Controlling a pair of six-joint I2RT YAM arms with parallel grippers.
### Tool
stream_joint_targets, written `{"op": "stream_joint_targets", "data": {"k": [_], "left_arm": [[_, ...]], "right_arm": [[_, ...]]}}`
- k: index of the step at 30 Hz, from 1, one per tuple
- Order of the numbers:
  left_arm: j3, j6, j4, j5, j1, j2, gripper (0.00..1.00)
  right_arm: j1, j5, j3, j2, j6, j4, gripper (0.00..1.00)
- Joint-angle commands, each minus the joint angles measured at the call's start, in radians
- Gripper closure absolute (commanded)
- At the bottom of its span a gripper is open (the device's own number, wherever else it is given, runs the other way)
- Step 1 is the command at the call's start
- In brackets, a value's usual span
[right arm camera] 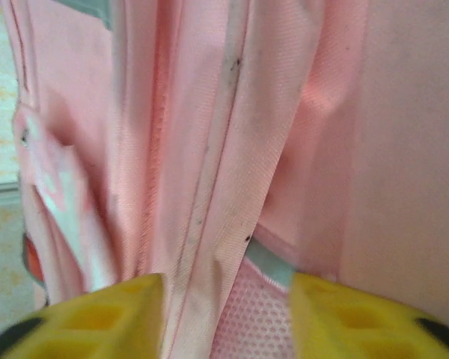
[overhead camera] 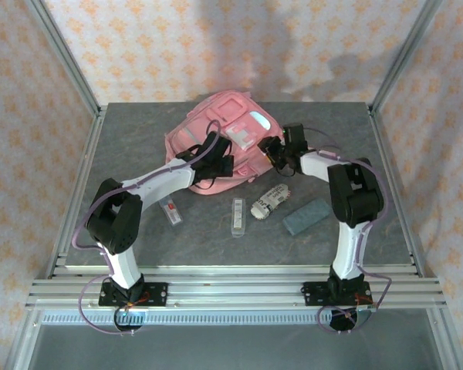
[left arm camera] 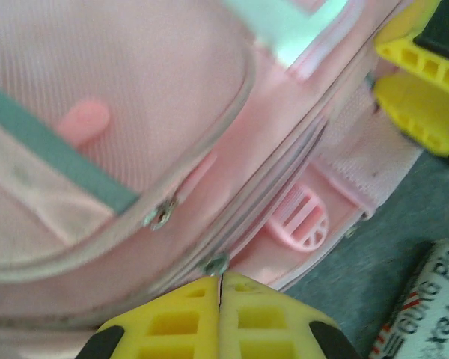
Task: Pack the student bag
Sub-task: Unzip the student bag at the top-center of the table.
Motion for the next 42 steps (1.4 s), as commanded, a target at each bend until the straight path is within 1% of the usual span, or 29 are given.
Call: {"op": "stream_joint_targets", "data": {"k": [1,4,9,10,11,13,16,19,26,29,32,34,36,37,39,41,42], "left_arm": [[0.053,0.018,-0.02,0.023,-0.012,0.009,1.0],[0.051,0.025,-0.029,0.025,-0.012,0.008,1.0],[0.014,0.021,-0.039,-0.002,-0.016,0.007,1.0],[0.005,0.019,-0.042,-0.02,-0.018,0.007,0.93],[-0.001,0.017,-0.046,-0.039,-0.018,0.008,0.81],[-0.001,0.017,-0.062,-0.074,-0.018,0.022,0.68],[0.018,0.015,-0.089,-0.089,-0.017,0.061,0.57],[0.03,0.002,-0.097,-0.086,-0.017,0.099,0.5],[0.027,-0.017,-0.075,-0.029,-0.017,0.154,0.5],[0.007,-0.024,-0.051,0.013,-0.016,0.15,0.59],[-0.001,-0.026,-0.05,0.03,-0.018,0.147,0.71],[-0.01,-0.029,-0.048,0.034,-0.02,0.135,0.78],[-0.026,-0.032,-0.032,0.047,-0.02,0.131,0.81],[-0.031,-0.034,-0.027,0.045,-0.02,0.101,0.81],[-0.031,-0.034,-0.032,0.032,-0.02,0.098,0.8],[-0.027,-0.03,-0.043,0.024,-0.02,0.112,0.76],[-0.02,-0.027,-0.051,0.023,-0.02,0.118,0.72]], "right_arm": [[0.018,-0.06,-0.064,-0.118,0.005,0.014,0.4],[0.049,-0.089,-0.103,-0.148,0.021,0.046,0.45],[0.087,-0.086,-0.093,-0.11,0.021,0.042,0.48],[0.091,-0.088,-0.09,-0.1,0.024,0.046,0.48],[0.093,-0.089,-0.086,-0.09,0.025,0.049,0.49],[0.1,-0.085,-0.074,-0.071,0.019,0.042,0.51],[0.11,-0.073,-0.061,-0.05,0.009,0.031,0.54],[0.111,-0.068,-0.066,-0.035,0.013,0.037,0.56],[0.111,-0.063,-0.077,-0.017,0.018,0.052,0.58],[0.111,-0.059,-0.079,-0.01,0.018,0.052,0.59],[0.111,-0.058,-0.083,-0.003,0.021,0.057,0.59],[0.112,-0.059,-0.082,0.002,0.023,0.06,0.59],[0.111,-0.06,-0.087,0.005,0.026,0.064,0.6],[0.111,-0.059,-0.089,0.006,0.028,0.068,0.6],[0.111,-0.058,-0.093,0.007,0.031,0.072,0.59],[0.111,-0.058,-0.095,0.007,0.033,0.075,0.6],[0.111,-0.058,-0.097,0.005,0.034,0.077,0.6]]}}
